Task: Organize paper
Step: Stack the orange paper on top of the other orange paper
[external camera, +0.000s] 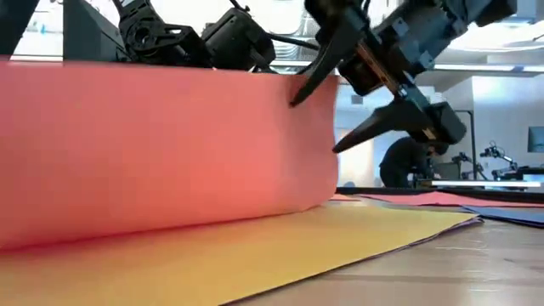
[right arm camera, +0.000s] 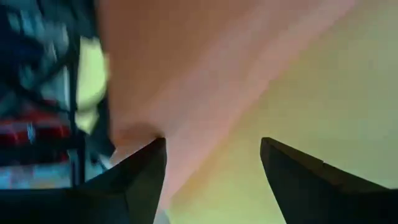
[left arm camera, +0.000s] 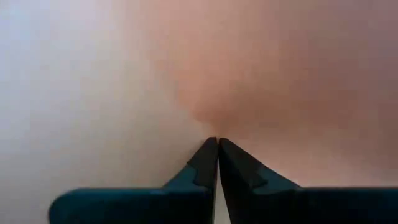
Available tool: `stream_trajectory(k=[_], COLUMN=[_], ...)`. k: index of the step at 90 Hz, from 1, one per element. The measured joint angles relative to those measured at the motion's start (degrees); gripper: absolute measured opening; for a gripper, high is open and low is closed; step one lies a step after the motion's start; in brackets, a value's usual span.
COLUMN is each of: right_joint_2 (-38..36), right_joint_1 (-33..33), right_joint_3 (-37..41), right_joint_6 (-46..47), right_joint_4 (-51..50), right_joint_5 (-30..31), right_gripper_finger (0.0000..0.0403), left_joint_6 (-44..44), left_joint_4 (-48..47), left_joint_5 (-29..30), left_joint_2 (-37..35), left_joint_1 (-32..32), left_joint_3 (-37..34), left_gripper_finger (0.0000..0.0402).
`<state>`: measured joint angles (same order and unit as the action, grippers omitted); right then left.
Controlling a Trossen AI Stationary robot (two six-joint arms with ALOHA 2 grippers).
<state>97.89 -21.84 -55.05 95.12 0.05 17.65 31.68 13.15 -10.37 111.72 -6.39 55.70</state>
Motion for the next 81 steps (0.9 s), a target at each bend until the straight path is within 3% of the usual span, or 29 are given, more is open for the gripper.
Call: stream_trajectory(k=[28, 48, 62, 81], right_joint_2=[0.0, 0.7, 0.9, 0.9], right_joint_1=[-4.7, -4.2, -3.4, -3.5], right_joint_3=[0.0, 0.0, 0.0, 0.0], right_joint_6=[2.1, -0.5, -7.2, -8.2], right_joint_4=[4.1, 4.2, 9.9, 8.5], right_joint_5=[4.7, 6.8, 3.4, 1.3], right_gripper_finger=[0.0249, 0.0249, 0.0249, 0.0249], left_joint_6=[-1.2, -1.9, -2.9, -4.7], left_joint_4=[0.3, 0.4, 0.3, 0.1], left_joint_5=[-1.6, -1.6, -2.5, -3.5], left_joint_2=[0.0, 0.0, 0.0, 0.0], left_joint_1=[0.0, 0.0, 0.1, 0.1], left_joint_3=[0.0, 0.0, 0.0, 0.0], left_gripper_finger=[0.0, 0.0, 0.0, 0.0])
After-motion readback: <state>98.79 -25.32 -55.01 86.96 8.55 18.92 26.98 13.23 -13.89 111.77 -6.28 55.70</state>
